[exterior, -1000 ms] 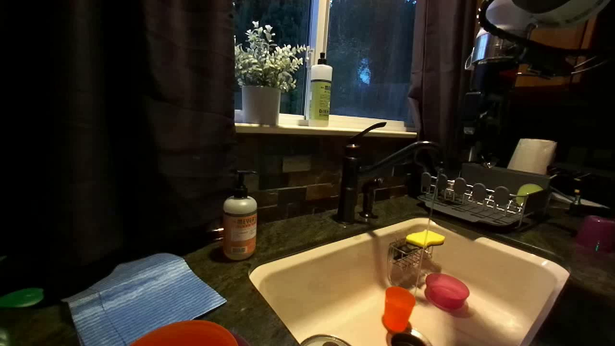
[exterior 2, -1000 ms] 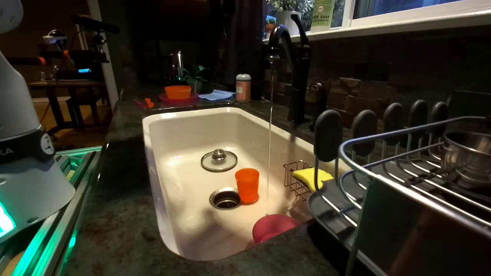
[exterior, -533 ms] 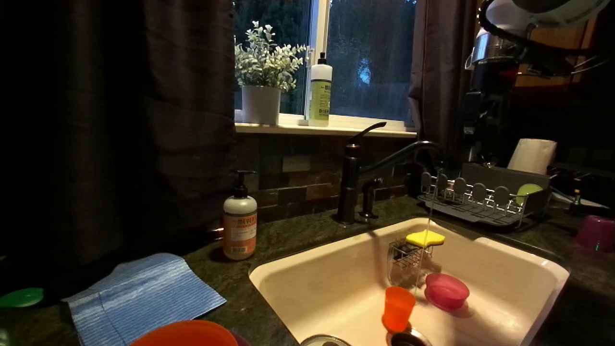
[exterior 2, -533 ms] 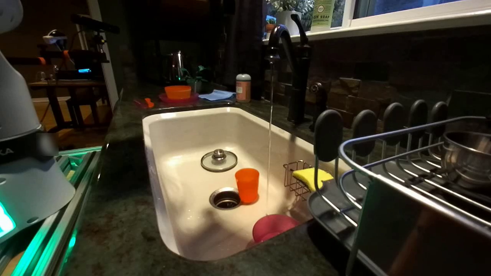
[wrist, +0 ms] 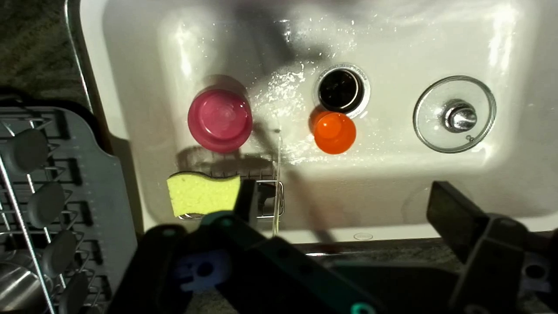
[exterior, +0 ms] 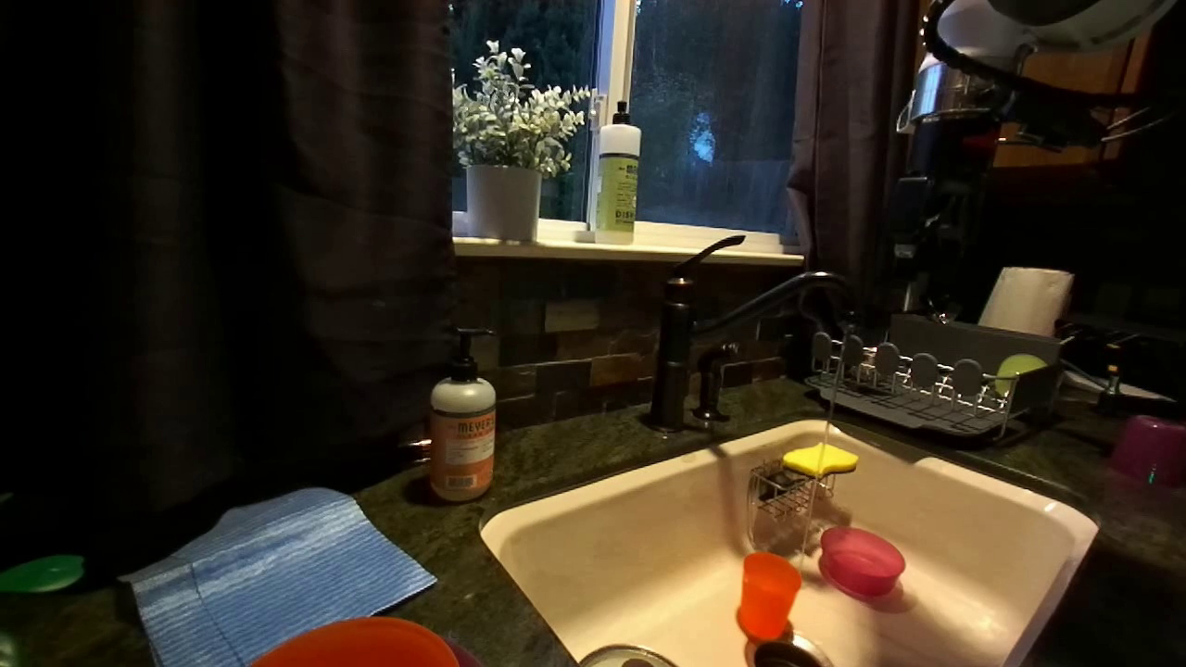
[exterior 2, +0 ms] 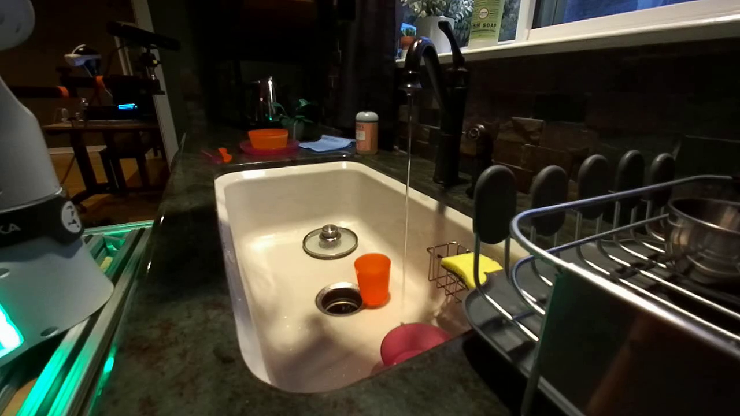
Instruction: Close the faucet.
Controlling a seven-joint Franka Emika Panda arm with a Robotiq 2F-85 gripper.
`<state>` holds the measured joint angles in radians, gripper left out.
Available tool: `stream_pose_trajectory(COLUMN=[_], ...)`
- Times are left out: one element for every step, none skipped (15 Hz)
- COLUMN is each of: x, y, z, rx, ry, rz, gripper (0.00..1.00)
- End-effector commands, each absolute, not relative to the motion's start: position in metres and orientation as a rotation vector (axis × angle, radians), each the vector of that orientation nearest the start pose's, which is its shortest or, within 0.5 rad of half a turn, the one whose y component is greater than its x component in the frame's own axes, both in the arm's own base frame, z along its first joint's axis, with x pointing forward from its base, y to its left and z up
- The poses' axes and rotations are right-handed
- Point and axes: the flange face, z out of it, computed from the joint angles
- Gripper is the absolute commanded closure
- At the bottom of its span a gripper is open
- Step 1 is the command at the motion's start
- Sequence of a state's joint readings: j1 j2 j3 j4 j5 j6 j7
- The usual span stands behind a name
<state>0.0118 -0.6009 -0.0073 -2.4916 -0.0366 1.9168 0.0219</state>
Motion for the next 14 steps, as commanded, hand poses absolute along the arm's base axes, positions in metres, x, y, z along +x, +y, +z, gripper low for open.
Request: stream_pose_trajectory(x=[0.362,0.360,0.360,0.359,0.359,0.360,0.362,0.364,0.366,0.367,0.369,0.370,0.370,0.370], y=[-0.008,-0.012,-0.016,-0.019,-0.021,-0.025,-0.028,-0.030,-0.033,-0.035,-0.037,-0.039,-0.041,-0.043], z=[0.503,0.506,0.510,0.515,0.518,0.521,0.524,0.525,0.527,0.528,0.528,0.528,0.528,0.527], rx=[-3.243,-3.254,-3.263,-3.273,-3.281,-3.287,-3.286,-3.283,-3.276,-3.266,-3.258,-3.246,-3.239,-3.234], ry=[-0.018,-0.041,-0.059,-0.078,-0.104,-0.143,-0.180,-0.216,-0.259,-0.288,-0.318,-0.340,-0.361,-0.371], rz=[-0.133,-0.164,-0.199,-0.243,-0.278,-0.318,-0.351,-0.385,-0.417,-0.444,-0.467,-0.483,-0.498,-0.507], gripper=[0.00,0.00,0.00,0.00,0.00,0.00,0.00,0.00,0.00,0.00,0.00,0.00,0.00,0.00])
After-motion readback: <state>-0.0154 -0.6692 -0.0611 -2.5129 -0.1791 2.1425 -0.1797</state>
